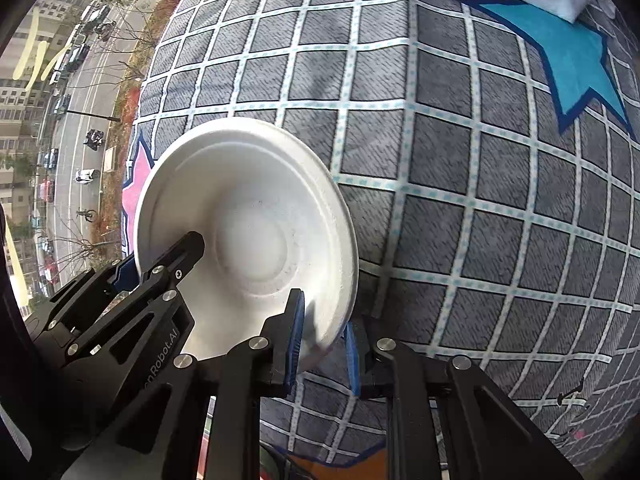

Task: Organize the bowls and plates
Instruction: 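Carry the white bowl with the right tool over the bowl stack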

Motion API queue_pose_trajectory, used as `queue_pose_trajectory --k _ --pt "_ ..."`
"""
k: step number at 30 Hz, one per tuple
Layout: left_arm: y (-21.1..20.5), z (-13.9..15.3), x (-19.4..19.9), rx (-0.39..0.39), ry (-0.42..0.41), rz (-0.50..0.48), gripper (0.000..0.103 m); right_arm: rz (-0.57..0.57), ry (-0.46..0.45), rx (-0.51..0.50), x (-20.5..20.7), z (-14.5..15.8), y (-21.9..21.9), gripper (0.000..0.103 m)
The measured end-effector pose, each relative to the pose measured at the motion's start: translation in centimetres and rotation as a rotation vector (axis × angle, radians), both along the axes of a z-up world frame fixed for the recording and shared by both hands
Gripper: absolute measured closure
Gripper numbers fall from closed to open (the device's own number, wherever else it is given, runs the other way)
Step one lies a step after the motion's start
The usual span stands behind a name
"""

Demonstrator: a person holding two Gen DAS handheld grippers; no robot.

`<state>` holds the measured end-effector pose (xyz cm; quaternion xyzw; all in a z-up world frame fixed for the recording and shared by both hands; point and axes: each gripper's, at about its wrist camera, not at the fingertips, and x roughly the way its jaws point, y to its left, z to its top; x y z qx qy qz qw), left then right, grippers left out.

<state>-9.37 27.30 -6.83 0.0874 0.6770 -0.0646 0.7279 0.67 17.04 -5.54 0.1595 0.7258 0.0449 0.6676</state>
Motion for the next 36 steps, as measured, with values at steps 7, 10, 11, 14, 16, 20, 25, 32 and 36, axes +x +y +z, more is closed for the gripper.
queue_pose_trajectory --k 7,10,11,14,16,20,25,32,36 --pt "-5.1 -0.4 -2.9 -0.013 0.008 -0.086 0.072 -0.036 0.031 -0.027 -4.9 0.1 -4.5 0.082" --pt "-5.5 -0.6 -2.7 -0.008 0.010 -0.067 0.068 -0.078 0.037 0.001 -5.2 -0.2 -5.0 0.082" --pt "-5.5 -0.6 -2.7 -0.005 0.012 -0.066 0.068 -0.089 0.043 0.014 -5.2 -0.5 -5.1 0.082" --pt "-5.3 -0.5 -2.9 -0.002 0.013 -0.075 0.071 -0.101 0.040 0.041 -5.2 -1.1 -4.8 0.082" --pt "-5.8 -0.1 -3.3 0.000 0.011 -0.073 0.070 -0.094 0.035 0.045 -5.6 -1.0 -4.5 0.082" --pt "-7.0 2.7 -5.8 -0.002 -0.016 -0.092 0.070 -0.070 0.010 0.047 -8.1 0.0 -5.1 0.082" --pt "-8.8 5.4 -7.9 -0.013 -0.047 -0.112 0.070 -0.080 -0.012 0.048 -8.5 2.1 -6.4 0.082" --pt "-10.6 8.4 -11.0 -0.028 -0.062 -0.139 0.070 -0.077 -0.031 0.031 -10.4 4.1 -8.3 0.082" --pt "-10.7 8.7 -12.4 -0.040 -0.057 -0.169 0.070 -0.093 -0.032 0.019 -12.8 5.5 -8.9 0.082"
